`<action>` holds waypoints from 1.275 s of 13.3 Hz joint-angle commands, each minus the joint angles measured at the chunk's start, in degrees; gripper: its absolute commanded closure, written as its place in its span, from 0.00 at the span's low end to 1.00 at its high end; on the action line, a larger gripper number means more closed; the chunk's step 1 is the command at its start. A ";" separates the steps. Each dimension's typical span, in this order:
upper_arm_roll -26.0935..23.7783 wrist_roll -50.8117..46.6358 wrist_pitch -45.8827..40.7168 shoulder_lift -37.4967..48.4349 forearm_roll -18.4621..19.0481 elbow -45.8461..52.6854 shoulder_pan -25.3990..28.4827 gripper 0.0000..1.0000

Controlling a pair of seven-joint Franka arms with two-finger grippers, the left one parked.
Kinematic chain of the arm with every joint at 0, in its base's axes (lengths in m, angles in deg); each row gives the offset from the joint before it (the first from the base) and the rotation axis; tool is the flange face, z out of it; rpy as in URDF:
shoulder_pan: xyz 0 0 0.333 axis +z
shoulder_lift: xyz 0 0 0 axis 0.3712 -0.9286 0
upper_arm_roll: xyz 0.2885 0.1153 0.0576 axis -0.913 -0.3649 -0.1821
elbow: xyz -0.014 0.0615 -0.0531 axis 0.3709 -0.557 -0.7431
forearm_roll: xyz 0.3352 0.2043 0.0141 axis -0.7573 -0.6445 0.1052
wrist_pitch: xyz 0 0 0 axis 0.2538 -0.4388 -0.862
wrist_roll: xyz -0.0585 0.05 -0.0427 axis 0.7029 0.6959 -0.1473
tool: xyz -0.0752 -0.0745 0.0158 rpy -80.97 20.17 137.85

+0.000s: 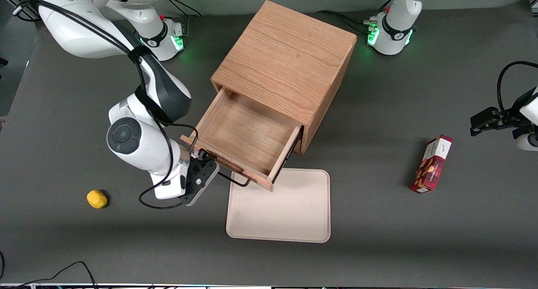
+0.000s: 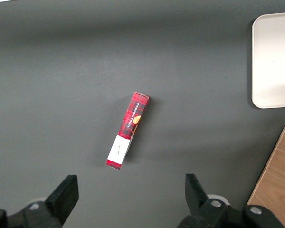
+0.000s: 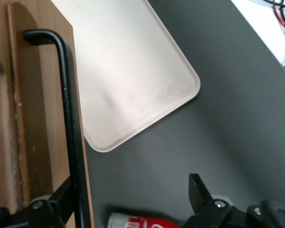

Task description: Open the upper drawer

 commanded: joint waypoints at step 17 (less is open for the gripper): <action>19.91 5.93 0.19 22.14 -16.31 -8.04 -3.00 0.00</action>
